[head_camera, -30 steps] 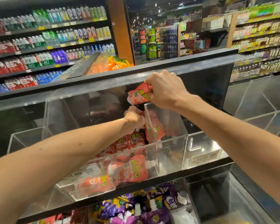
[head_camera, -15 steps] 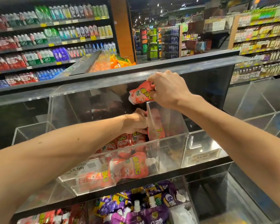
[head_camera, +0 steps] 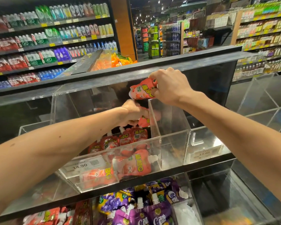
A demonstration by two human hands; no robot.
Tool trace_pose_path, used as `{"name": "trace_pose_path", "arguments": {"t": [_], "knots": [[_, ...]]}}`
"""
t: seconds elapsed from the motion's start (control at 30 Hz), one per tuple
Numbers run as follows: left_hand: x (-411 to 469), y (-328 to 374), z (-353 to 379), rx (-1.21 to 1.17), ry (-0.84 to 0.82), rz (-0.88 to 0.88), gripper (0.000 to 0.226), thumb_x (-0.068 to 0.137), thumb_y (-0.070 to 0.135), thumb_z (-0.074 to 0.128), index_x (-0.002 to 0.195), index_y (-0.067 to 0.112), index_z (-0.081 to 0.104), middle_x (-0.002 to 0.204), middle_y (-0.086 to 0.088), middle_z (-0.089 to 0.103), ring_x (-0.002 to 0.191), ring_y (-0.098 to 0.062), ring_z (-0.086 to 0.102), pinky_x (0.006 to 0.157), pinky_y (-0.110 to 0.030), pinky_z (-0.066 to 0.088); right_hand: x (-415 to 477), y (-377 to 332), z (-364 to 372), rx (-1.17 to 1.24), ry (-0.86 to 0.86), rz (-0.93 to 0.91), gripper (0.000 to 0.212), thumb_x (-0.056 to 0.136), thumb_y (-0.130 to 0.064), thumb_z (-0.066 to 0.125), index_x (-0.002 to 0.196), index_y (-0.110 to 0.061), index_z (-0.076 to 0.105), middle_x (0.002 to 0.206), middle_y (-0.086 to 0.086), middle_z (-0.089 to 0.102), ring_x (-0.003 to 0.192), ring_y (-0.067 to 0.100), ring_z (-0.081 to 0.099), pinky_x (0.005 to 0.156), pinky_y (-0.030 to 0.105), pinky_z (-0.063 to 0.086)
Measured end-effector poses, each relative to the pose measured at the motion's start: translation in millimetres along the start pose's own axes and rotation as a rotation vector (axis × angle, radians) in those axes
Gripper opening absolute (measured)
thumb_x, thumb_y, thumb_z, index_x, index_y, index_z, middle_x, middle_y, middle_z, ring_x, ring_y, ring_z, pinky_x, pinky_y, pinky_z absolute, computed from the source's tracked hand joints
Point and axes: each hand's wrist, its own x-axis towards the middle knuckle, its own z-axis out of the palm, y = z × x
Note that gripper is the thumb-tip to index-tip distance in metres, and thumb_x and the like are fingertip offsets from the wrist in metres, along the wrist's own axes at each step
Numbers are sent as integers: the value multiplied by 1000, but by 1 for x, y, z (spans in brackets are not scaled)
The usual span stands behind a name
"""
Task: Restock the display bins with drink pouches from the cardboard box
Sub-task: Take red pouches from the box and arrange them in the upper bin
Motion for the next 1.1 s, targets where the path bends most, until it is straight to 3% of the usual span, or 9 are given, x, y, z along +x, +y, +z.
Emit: {"name": "trace_pose_path", "arguments": {"t": [0.1,0.3,0.4,0.53,0.6,0.77,0.87,0.97,1.1], "knots": [[9,-9,-7,128,175,119,35,69,14,88,96,11,66,93,-6,70,82,-18,67,58,-24,50,0,1,0,9,9,3,26,90,-21,67,116,-17,66,107,9,67,93,31,61,76,39,48],[13,-21,4,112,465,375,21,77,13,82,94,12,70,83,1,71,77,-8,67,63,-16,54,2,3,1,14,12,-7,20,90,-18,66,110,-16,67,92,3,56,81,25,48,70,36,39],[6,-26,6,-58,417,445,39,76,15,86,110,15,66,91,7,71,78,1,67,63,-5,50,4,4,2,28,5,-16,20,89,-23,69,108,-17,66,94,3,58,82,25,50,71,36,41],[3,-19,5,-309,303,448,50,71,7,87,116,13,65,99,-2,76,93,-13,73,84,-37,61,5,5,2,48,11,-19,17,90,-22,68,106,-18,66,101,4,65,84,24,53,73,37,45],[2,-9,1,-368,218,418,45,74,3,85,114,12,66,101,-5,75,96,-16,72,88,-36,59,4,6,2,36,14,-9,17,90,-19,67,107,-17,66,94,3,59,82,25,50,70,35,42],[-3,-2,-24,-127,134,247,62,69,10,90,123,16,60,107,-2,69,103,-22,67,86,-35,59,6,3,1,-29,-16,5,25,86,-16,67,111,-17,68,102,6,66,92,32,61,69,34,41],[-19,7,-34,31,267,407,84,61,25,95,133,20,51,112,6,59,103,-12,59,88,-25,52,8,-1,-9,-111,-92,-57,30,85,-13,68,115,-17,66,105,8,67,91,32,60,68,35,42],[-41,16,-36,171,188,567,53,73,39,86,119,26,63,100,8,65,86,-6,58,74,-15,47,9,-8,-21,-203,-185,-153,32,86,-8,67,117,-13,67,101,10,65,79,26,55,58,30,38],[-47,9,-25,259,134,587,16,88,24,75,102,18,74,82,7,71,64,4,63,65,-18,53,16,-18,-24,-210,-295,-238,19,88,-2,66,106,-4,68,70,-1,47,57,12,45,45,24,31]]}}
